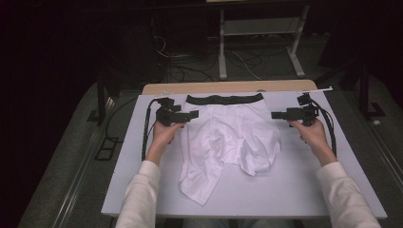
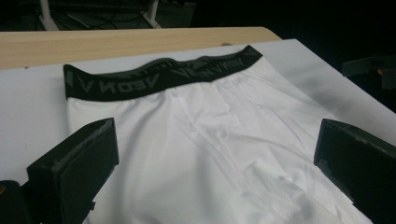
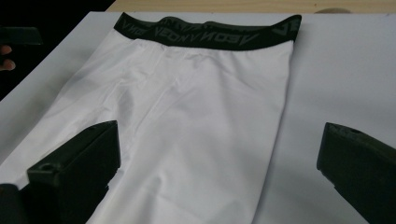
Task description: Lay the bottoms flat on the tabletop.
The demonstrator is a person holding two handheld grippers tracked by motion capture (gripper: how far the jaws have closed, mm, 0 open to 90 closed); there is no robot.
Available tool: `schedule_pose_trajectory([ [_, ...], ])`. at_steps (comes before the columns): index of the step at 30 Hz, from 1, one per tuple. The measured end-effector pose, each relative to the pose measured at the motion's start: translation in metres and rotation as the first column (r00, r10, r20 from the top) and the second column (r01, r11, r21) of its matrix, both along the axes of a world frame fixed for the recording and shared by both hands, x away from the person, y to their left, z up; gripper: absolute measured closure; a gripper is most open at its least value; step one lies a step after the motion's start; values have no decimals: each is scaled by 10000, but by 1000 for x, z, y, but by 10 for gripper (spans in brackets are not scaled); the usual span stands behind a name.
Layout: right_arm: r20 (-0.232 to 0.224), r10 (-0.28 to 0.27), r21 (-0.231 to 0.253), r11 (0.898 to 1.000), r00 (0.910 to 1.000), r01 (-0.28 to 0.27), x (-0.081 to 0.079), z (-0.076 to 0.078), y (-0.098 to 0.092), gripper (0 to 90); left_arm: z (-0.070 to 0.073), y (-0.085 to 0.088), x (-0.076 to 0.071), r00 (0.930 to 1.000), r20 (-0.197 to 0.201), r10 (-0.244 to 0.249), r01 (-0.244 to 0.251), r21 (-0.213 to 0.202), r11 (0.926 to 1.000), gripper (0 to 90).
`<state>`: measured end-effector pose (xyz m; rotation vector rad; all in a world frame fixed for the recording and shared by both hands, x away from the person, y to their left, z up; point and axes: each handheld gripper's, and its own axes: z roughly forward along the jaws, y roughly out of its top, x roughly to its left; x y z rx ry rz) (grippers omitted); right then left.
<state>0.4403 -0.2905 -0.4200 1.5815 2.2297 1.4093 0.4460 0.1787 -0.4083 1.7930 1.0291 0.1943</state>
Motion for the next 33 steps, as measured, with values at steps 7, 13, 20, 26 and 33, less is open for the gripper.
schedule_pose_trajectory([
  [7,94,-114,-75,9999,9999,115,-21,-3,-3,0,0,-11,-27,9976,379,-577,563,370,9977,1],
  [13,57,64,-358,9993,10000,-62,-37,-7,2,0,3,-21,-45,9943,531,-922,907,294,9954,1],
  [20,160,259,-345,9991,9995,-253,-59,-6,8,0,9,-33,-62,9885,769,-1302,1272,432,9909,1],
  [26,119,249,-416,9988,9996,-244,-79,-9,8,0,6,-47,-72,9818,775,-1732,1697,504,9842,1],
  [33,-26,102,-529,9985,9999,-103,-92,-14,2,0,2,-72,-85,9672,718,-2436,2376,834,9678,1],
])
